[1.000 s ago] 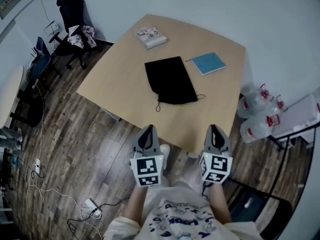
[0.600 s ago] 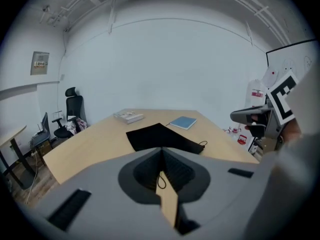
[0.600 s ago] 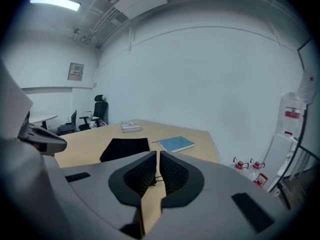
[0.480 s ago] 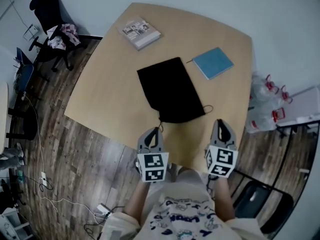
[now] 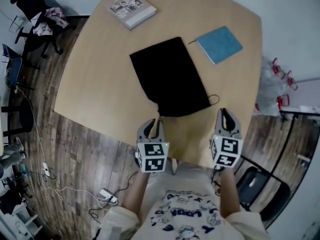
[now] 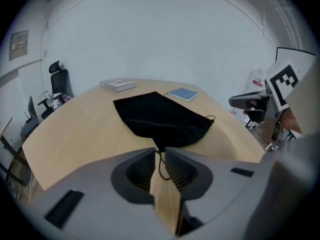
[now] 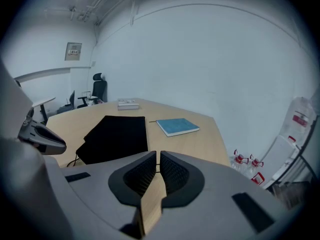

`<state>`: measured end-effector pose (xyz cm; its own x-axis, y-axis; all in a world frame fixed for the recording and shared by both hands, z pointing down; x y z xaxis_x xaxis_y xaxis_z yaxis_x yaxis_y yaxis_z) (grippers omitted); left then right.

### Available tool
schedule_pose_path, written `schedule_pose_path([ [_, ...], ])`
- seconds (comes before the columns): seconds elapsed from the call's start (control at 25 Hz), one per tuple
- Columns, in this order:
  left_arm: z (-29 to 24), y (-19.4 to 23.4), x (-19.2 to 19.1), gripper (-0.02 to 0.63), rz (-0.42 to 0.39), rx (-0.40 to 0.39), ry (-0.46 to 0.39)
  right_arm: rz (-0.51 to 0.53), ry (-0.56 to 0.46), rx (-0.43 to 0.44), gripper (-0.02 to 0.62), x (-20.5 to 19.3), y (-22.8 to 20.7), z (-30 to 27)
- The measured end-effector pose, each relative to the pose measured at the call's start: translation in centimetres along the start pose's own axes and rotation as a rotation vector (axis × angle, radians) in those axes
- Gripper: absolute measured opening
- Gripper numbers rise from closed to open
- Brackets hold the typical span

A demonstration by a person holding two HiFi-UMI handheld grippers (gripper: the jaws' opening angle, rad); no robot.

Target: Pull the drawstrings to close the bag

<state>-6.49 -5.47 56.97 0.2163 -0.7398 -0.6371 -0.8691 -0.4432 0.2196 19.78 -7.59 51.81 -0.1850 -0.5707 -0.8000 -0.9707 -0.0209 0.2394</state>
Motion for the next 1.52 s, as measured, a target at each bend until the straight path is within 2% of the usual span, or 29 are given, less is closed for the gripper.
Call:
schedule_pose_path([
  [0.24, -2.4, 0.3, -0.8, 0.102, 0.065, -0.030, 0.076, 0.051, 0.056, 0.044, 0.006, -0.8, -0.4, -2.2],
  [0.44, -4.2, 0.1, -1.1, 0.104, 0.085, -0.017, 0.108, 0.106, 0.104, 0.102, 0.075, -2.2, -1.3, -3.9],
  [0.64, -4.8, 0.4, -1.0, 0.103, 0.087, -0.021, 0.132, 0.197, 0.129, 0.178, 0.083, -2.6, -1.5, -4.6],
  [0.88, -5.2, 0.5, -1.0, 0.098, 0.080, -0.016, 0.162, 0.467, 0.171, 0.356, 0.150, -2.9, -1.1, -6.3],
  [1.0, -5.1, 0.5, -0.9, 0.077, 0.062, -0.006, 0.165, 0.632, 0.165, 0.429, 0.153, -3.3, -0.5, -7.3],
  [1.16, -5.3, 0.7, -0.8, 0.074, 0.055, -0.015, 0.182, 0.859, 0.206, 0.535, 0.153, -3.6, 0.5, -8.3],
  [1.32, -5.2, 0.7, -0.8, 0.072, 0.039, -0.020, 0.197, 0.951, 0.236, 0.608, 0.153, -4.8, 0.6, -9.1],
  [1.52, -5.3, 0.9, -0.7, 0.063, 0.045, -0.015, 0.202, 0.996, 0.281, 0.682, 0.122, -4.8, 0.9, -9.2],
])
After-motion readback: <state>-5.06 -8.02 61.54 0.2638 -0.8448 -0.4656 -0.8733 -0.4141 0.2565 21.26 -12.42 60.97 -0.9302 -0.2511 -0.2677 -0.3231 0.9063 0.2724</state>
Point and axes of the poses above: the fingertips, and each gripper's own axes: z backward along the fingers, y to its left, x out of its top, the point moved 7 cm from there along z, backward along the fingers, and after that the axes turned 9 degrees about -x, right-handed, at the moved point
